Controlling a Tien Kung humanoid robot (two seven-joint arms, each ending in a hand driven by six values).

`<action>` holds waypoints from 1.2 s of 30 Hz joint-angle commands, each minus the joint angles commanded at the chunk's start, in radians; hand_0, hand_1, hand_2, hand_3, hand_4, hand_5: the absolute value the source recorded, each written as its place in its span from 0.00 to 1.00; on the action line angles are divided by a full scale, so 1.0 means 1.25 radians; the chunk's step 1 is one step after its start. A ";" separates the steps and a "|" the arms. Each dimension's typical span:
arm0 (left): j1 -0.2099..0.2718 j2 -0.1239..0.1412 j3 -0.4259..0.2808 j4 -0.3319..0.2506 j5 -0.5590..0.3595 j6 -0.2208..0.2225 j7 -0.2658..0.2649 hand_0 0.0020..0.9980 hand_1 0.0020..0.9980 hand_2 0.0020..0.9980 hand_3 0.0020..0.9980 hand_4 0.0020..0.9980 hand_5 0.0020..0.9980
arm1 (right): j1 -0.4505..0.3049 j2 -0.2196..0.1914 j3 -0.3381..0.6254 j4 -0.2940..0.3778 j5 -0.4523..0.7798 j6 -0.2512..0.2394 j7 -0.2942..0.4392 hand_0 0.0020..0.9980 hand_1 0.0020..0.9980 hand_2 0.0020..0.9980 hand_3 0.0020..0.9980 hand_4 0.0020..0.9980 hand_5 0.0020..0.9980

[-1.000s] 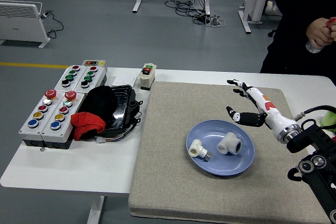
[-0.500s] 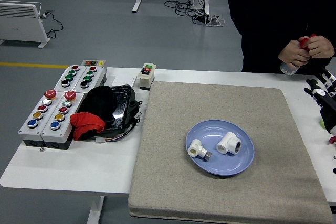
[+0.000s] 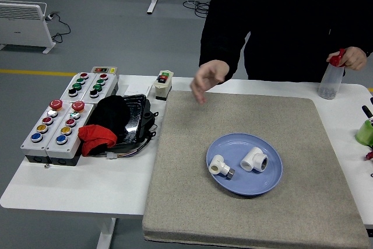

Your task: Pick pipe place plate twice

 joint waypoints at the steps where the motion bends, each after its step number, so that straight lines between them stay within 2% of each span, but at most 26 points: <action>1: 0.000 0.000 0.000 0.000 -0.001 0.000 0.000 0.63 0.58 0.52 0.59 0.28 1.00 | 0.000 0.000 0.001 0.000 0.000 0.000 0.000 0.86 0.82 0.91 0.87 0.54 0.57; 7: -0.002 0.000 0.005 0.000 -0.008 0.000 -0.002 0.63 0.58 0.52 0.59 0.28 1.00 | -0.006 0.003 0.016 0.004 0.005 -0.011 0.007 0.87 0.82 0.91 0.88 0.55 0.58; 8: -0.002 0.000 0.005 0.000 -0.009 0.000 -0.002 0.63 0.58 0.52 0.59 0.27 1.00 | -0.007 0.004 0.016 0.005 0.008 -0.012 0.010 0.92 0.84 0.92 0.88 0.56 0.60; 13: -0.002 0.000 0.006 0.000 -0.010 0.000 -0.002 0.63 0.58 0.52 0.59 0.27 1.00 | -0.007 0.007 0.021 0.006 0.011 -0.013 0.013 0.92 0.84 0.92 0.88 0.56 0.60; 14: -0.002 0.000 0.006 0.000 -0.009 -0.001 -0.002 0.63 0.58 0.52 0.59 0.27 1.00 | -0.008 0.008 0.023 0.005 0.012 -0.013 0.012 0.98 0.88 0.98 0.94 0.62 0.71; 19: -0.002 0.001 0.006 -0.001 -0.007 -0.001 -0.002 0.63 0.58 0.52 0.59 0.27 1.00 | -0.008 0.009 0.031 0.006 0.007 -0.007 0.008 0.98 0.88 0.98 0.94 0.62 0.71; 20: -0.002 0.001 0.006 -0.001 -0.007 -0.001 -0.002 0.63 0.58 0.52 0.59 0.27 1.00 | -0.008 0.009 0.034 0.006 0.004 -0.005 0.005 0.99 0.89 0.98 0.95 0.65 0.75; 31: 0.006 0.000 0.000 0.000 0.000 -0.002 0.002 0.63 0.58 0.52 0.59 0.27 1.00 | -0.008 0.011 0.041 0.004 0.011 -0.010 -0.001 0.99 0.90 0.99 0.96 0.65 0.76; 32: 0.007 0.000 0.000 0.000 0.000 -0.002 0.002 0.63 0.58 0.52 0.59 0.27 1.00 | -0.009 0.010 0.042 0.005 0.013 -0.011 -0.002 0.99 0.90 0.99 0.97 0.63 0.73; 36: 0.008 0.002 0.004 0.001 -0.009 -0.001 -0.002 0.63 0.58 0.52 0.59 0.27 1.00 | -0.014 0.008 0.048 0.006 0.018 -0.018 0.001 0.99 0.90 0.99 0.97 0.63 0.73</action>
